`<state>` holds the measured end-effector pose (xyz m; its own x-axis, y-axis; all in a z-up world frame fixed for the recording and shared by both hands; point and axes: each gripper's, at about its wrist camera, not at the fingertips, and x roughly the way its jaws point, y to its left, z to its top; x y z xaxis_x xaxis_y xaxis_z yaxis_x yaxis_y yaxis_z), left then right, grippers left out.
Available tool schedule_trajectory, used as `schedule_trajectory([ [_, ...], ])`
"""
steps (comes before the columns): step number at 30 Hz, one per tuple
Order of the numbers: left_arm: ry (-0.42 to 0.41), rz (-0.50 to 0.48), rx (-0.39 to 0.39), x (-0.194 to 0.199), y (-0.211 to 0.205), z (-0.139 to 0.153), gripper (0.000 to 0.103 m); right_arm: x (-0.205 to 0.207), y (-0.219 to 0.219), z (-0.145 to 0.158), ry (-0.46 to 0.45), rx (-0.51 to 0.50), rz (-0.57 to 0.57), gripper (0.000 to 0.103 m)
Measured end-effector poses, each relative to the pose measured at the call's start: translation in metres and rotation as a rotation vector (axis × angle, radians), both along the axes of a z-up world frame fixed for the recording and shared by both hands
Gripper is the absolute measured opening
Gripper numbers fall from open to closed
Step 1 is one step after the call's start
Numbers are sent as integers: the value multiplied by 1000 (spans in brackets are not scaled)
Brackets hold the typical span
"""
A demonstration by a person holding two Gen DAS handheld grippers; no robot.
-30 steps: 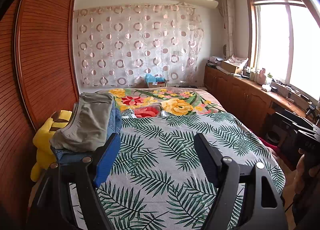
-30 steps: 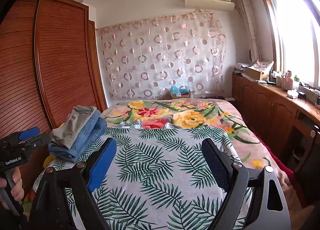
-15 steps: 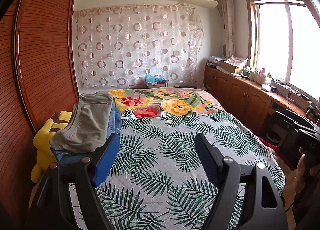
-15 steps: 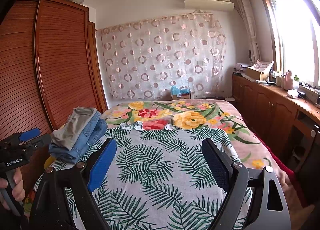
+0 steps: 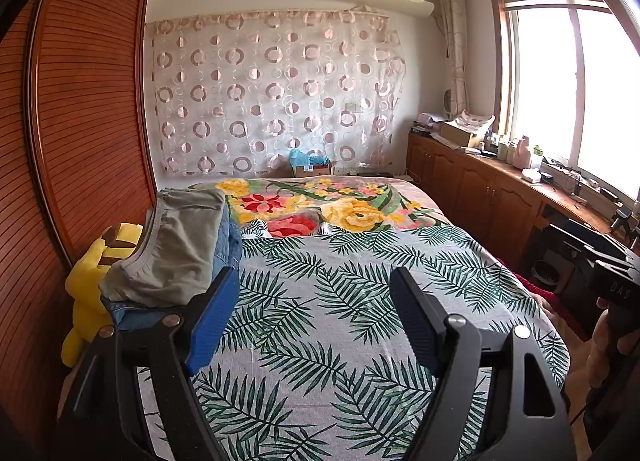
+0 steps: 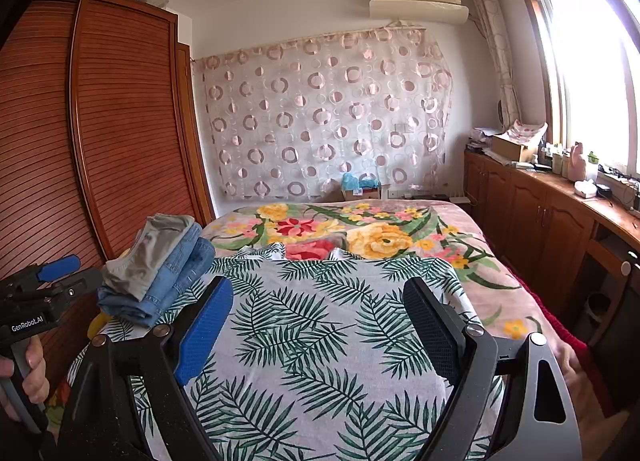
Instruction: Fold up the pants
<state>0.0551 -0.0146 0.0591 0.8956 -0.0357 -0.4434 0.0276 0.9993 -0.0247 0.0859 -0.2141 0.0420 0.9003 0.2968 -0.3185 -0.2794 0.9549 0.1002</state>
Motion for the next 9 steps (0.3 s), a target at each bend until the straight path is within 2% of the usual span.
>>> schedule_trajectory([
  [9,0,0,1,0,0,0,78,0,0,-1,1,1,1,88],
])
